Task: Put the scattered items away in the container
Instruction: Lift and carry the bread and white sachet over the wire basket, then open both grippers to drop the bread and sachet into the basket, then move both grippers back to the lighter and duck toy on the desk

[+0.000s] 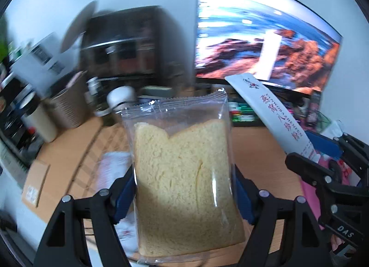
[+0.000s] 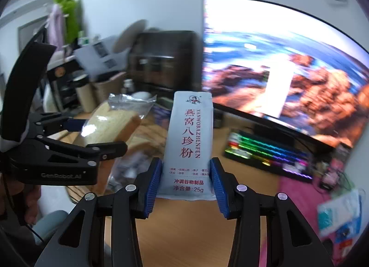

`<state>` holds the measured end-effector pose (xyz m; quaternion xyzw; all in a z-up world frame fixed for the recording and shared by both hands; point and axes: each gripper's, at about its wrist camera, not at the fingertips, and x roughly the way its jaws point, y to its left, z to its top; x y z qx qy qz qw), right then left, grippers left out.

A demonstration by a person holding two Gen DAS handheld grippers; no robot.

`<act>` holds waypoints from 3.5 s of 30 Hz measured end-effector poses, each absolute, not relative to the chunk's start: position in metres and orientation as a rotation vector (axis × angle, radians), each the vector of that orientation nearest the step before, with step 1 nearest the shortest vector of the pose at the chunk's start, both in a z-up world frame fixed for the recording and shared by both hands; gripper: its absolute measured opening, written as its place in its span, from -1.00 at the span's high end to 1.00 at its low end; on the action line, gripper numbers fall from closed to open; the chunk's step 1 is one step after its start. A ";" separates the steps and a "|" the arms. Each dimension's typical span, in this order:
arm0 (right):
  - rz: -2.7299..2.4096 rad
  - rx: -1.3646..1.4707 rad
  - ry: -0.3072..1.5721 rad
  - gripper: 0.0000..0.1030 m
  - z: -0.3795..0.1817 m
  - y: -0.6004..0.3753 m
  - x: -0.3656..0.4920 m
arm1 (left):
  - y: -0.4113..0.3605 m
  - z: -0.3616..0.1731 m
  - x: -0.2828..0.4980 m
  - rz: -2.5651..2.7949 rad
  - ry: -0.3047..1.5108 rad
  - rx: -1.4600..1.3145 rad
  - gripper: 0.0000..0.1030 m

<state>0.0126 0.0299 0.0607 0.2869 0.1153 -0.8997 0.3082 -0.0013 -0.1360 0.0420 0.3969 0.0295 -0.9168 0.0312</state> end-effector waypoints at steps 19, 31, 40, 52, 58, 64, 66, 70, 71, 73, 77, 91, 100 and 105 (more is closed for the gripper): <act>-2.199 0.831 0.384 0.14 0.016 -0.091 0.019 | -0.233 -0.003 0.022 -2.676 0.219 1.257 -0.52; -2.193 0.838 0.355 0.07 0.017 -0.089 0.014 | -0.234 -0.003 0.017 -2.653 0.232 1.269 -0.58; -2.213 0.824 0.331 0.07 0.025 -0.078 0.014 | -0.234 0.012 0.025 -2.667 0.245 1.187 -0.58; -2.373 0.841 0.269 0.07 0.036 -0.007 -0.005 | -0.191 0.032 0.036 -2.766 0.219 1.182 -0.58; -2.373 0.891 0.265 0.07 0.022 0.014 -0.016 | -0.136 0.022 0.025 -2.825 0.074 1.301 -0.58; -2.293 0.979 0.326 0.07 -0.010 -0.004 -0.033 | -0.137 0.010 0.020 -2.786 0.104 1.351 -0.58; -2.267 0.994 0.327 0.07 -0.018 -0.009 -0.035 | -0.142 0.008 0.017 -2.766 0.115 1.352 -0.58; -2.241 0.999 0.329 0.07 -0.026 -0.020 -0.035 | -0.148 0.004 0.012 -2.766 0.112 1.361 -0.58; -2.237 1.001 0.333 0.07 -0.027 -0.022 -0.035 | -0.148 0.003 0.011 -2.767 0.112 1.365 -0.58; -2.247 1.006 0.346 0.07 -0.027 -0.025 -0.035 | -0.150 0.001 0.010 -2.771 0.112 1.370 -0.58; -2.246 1.020 0.337 0.07 -0.026 -0.028 -0.036 | -0.155 0.000 0.009 -2.772 0.130 1.371 -0.58; -2.187 0.998 0.361 0.07 -0.028 -0.074 -0.035 | -0.181 0.006 0.016 -2.753 0.179 1.341 -0.58; -2.154 0.985 0.367 0.08 -0.029 -0.090 -0.037 | -0.188 0.007 0.018 -2.742 0.202 1.328 -0.58; -2.181 0.968 0.362 0.08 -0.022 -0.067 -0.036 | -0.173 0.007 0.015 -2.797 0.241 1.361 -0.58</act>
